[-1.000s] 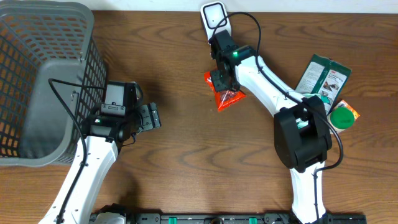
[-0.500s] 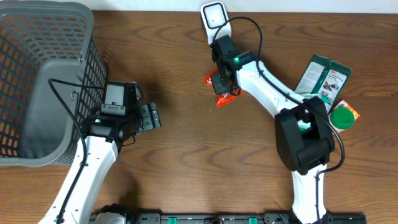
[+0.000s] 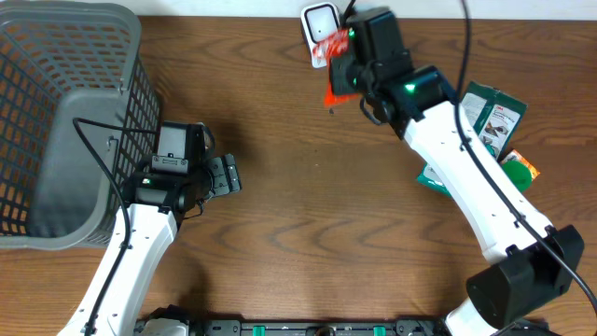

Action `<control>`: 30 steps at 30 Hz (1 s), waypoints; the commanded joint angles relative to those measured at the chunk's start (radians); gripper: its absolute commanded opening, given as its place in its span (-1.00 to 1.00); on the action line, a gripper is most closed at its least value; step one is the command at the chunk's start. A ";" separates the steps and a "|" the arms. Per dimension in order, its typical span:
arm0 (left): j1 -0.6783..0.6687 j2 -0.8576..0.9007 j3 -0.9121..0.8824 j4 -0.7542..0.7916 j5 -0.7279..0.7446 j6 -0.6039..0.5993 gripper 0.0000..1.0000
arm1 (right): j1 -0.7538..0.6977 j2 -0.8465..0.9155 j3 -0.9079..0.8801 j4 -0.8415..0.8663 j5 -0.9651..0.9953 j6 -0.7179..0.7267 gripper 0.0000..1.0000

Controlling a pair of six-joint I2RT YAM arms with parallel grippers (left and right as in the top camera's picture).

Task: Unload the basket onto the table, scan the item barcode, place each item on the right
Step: 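Raise the snack pack to the scanner window with the right gripper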

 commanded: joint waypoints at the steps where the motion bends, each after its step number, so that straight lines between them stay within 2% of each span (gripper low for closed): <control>1: 0.004 0.005 -0.003 -0.003 -0.013 0.005 0.71 | -0.006 0.051 0.002 0.146 0.125 0.083 -0.98; 4: 0.004 0.005 -0.003 -0.003 -0.013 0.005 0.70 | -0.020 0.081 0.015 0.249 0.137 0.083 -0.98; 10: 0.004 0.005 -0.003 -0.003 -0.013 0.005 0.70 | -0.040 0.169 0.102 0.328 0.142 0.073 -0.98; 16: 0.004 0.005 -0.003 -0.003 -0.013 0.005 0.70 | -0.037 0.292 0.103 0.452 0.212 0.048 -0.98; 26: 0.004 0.006 -0.003 -0.003 -0.013 0.005 0.70 | -0.036 0.523 0.103 0.786 0.257 0.003 -0.98; 30: 0.004 0.006 -0.003 -0.003 -0.013 0.005 0.70 | -0.037 0.580 0.154 0.819 0.249 -0.009 -0.98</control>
